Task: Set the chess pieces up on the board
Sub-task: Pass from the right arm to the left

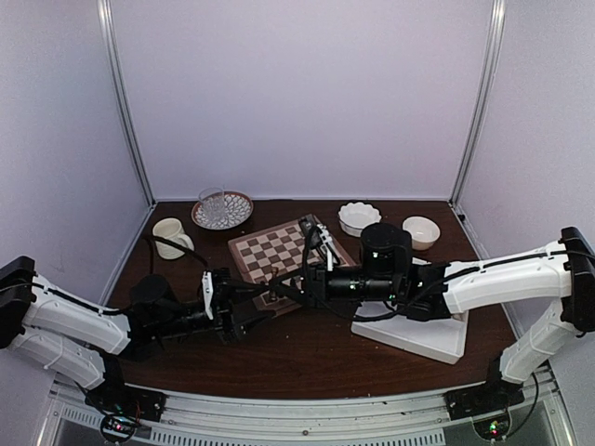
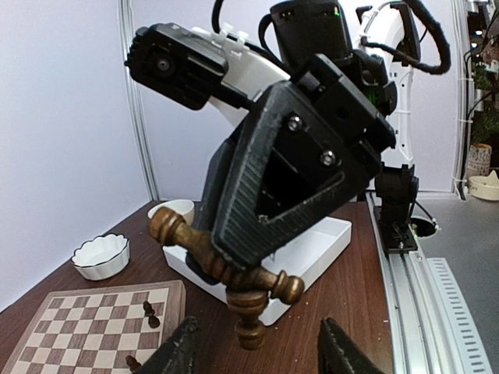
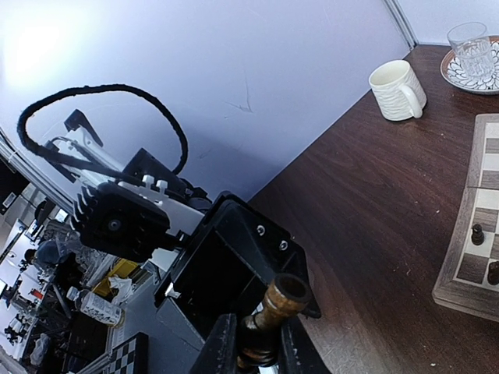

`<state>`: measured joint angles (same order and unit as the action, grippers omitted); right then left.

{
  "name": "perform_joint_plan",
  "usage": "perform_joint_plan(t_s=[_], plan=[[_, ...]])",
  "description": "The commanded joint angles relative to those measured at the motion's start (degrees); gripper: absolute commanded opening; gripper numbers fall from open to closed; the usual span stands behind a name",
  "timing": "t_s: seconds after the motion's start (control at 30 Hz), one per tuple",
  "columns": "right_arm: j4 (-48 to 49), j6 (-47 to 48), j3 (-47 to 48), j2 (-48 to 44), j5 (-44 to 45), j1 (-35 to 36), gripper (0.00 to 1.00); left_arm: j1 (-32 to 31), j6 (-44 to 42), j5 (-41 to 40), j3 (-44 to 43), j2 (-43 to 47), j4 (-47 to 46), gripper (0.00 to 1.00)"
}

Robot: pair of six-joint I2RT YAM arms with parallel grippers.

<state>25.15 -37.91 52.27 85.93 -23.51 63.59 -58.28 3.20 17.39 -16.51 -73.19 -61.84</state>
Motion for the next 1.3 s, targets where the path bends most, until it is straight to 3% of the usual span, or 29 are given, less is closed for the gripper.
perform_joint_plan(t_s=[0.0, 0.63, 1.03, 1.27], plan=[[2.86, -0.63, 1.42, -1.41, 1.14, 0.74, 0.12, 0.19, 1.75, 0.53, 1.32, 0.42, -7.58, 0.49], [5.79, -1.63, 1.87, 0.24, 0.79, 1.83, 0.12, 0.19, 1.81, 0.44, 2.31, 1.1, -9.44, 0.35], [5.46, -1.95, 2.94, 1.95, 0.65, 2.12, 0.11, 0.19, 1.5, 0.28, 2.45, 2.25, -8.98, 0.39], [5.88, -1.98, 2.84, 2.09, 0.9, 2.1, 0.12, 0.23, 0.91, 0.26, 2.48, 2.95, -7.98, 0.21]])
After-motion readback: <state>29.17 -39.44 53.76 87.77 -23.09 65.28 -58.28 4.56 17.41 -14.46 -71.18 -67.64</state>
